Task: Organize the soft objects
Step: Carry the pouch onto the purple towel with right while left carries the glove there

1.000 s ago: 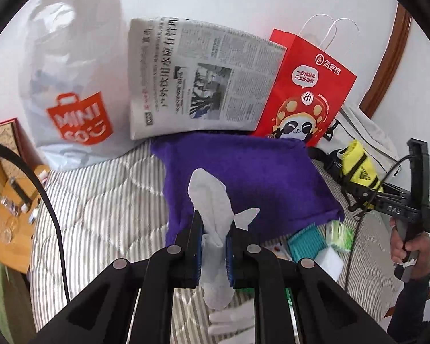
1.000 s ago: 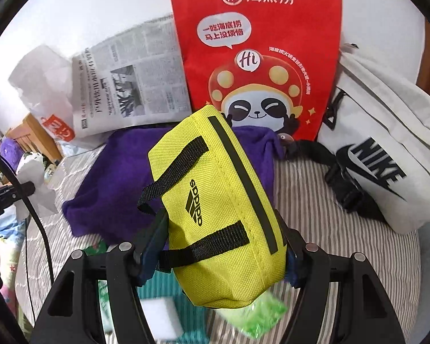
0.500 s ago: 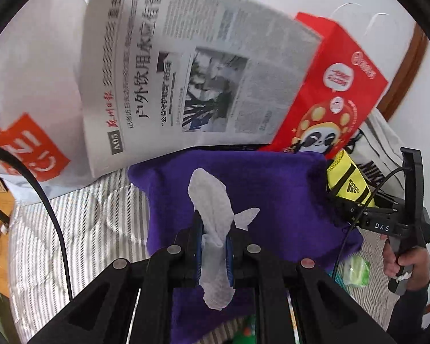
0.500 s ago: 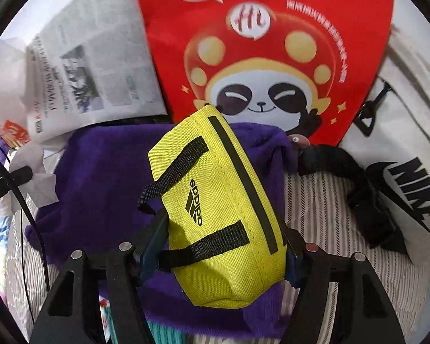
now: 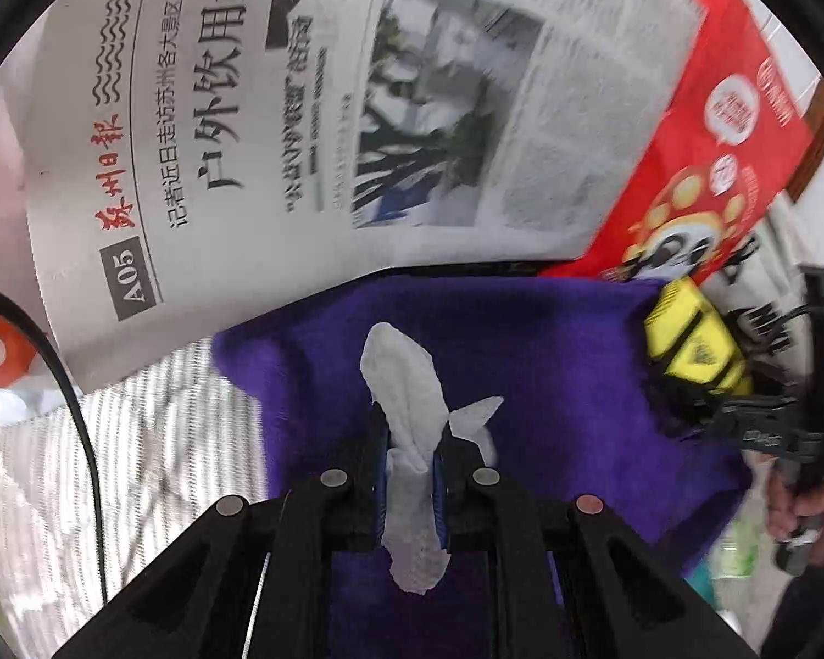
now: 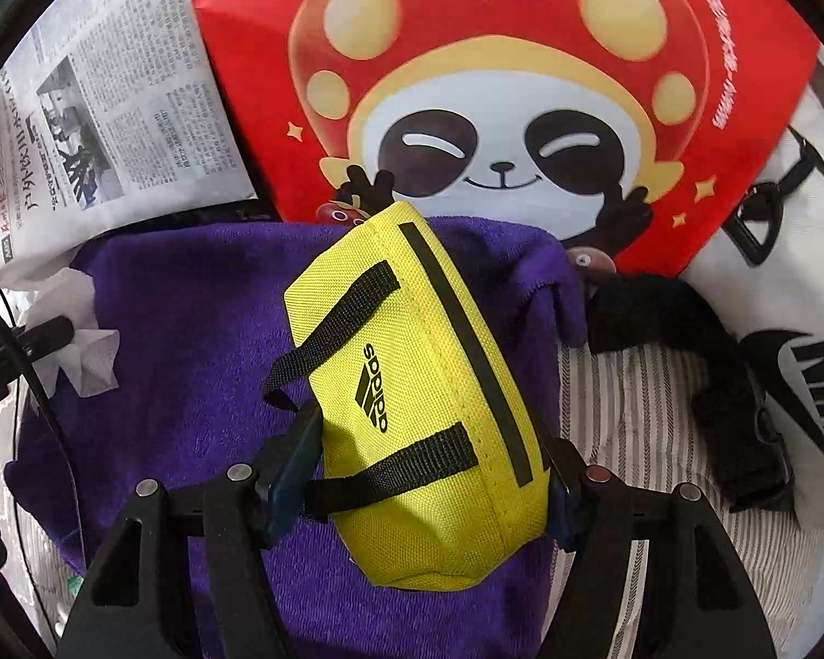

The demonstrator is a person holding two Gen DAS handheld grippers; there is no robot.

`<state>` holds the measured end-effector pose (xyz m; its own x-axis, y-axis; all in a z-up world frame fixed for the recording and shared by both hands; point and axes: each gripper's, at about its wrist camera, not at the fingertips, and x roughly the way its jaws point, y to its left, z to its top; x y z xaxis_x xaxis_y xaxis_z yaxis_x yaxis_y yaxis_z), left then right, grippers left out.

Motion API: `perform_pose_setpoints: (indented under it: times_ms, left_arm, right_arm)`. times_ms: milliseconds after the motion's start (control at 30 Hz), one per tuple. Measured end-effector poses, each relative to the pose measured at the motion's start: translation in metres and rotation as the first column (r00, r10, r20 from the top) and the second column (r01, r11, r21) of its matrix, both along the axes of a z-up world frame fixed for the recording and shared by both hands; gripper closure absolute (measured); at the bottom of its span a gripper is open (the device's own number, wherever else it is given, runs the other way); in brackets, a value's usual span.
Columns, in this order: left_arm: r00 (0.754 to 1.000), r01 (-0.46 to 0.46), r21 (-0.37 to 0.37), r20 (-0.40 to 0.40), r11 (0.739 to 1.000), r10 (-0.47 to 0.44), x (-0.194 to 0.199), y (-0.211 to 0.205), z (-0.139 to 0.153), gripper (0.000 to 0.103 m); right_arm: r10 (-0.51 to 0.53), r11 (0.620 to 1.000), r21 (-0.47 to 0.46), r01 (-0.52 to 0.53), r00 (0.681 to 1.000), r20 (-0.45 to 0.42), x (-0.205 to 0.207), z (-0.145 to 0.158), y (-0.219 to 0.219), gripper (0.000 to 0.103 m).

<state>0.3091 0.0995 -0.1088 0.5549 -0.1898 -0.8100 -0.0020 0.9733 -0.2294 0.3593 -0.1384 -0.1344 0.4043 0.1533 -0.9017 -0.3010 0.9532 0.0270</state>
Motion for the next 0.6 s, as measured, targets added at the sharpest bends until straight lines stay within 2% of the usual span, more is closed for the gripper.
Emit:
perform_pose_setpoints:
  times_ms: [67, 200, 433, 500, 567, 600]
  left_arm:
    - [1.000, -0.013, 0.053, -0.017, 0.999, 0.014, 0.004, -0.002, -0.006, 0.090]
    - [0.999, -0.017, 0.033, -0.045, 0.999, 0.018, 0.007, 0.000, -0.015, 0.090]
    - [0.997, -0.013, 0.064, -0.069, 0.998, 0.017, 0.011, -0.006, -0.023, 0.089]
    - [0.997, -0.011, 0.077, -0.077, 0.997, 0.017, 0.013, -0.012, -0.026, 0.084]
    - [0.996, -0.008, 0.069, -0.087, 0.998, 0.014, 0.013, -0.014, -0.029, 0.073]
    - [0.995, -0.008, 0.065, -0.094, 0.998, 0.014, 0.014, -0.014, -0.030, 0.072]
  right_arm:
    - [0.000, 1.000, -0.013, 0.000, 1.000, 0.001, 0.001, -0.001, 0.002, 0.034]
    - [0.027, 0.999, -0.039, -0.027, 1.000, 0.003, 0.000, -0.006, 0.011, 0.034]
    - [0.045, 0.999, -0.013, -0.045, 0.999, -0.031, 0.003, -0.018, 0.017, 0.032]
    - [0.053, 0.999, 0.005, -0.053, 0.998, -0.040, 0.003, -0.019, 0.017, 0.029]
    - [0.057, 0.998, 0.008, -0.057, 0.997, -0.051, 0.003, -0.019, 0.016, 0.028]
    - [0.059, 0.998, 0.007, -0.058, 0.997, -0.055, 0.002, -0.018, 0.016, 0.028]
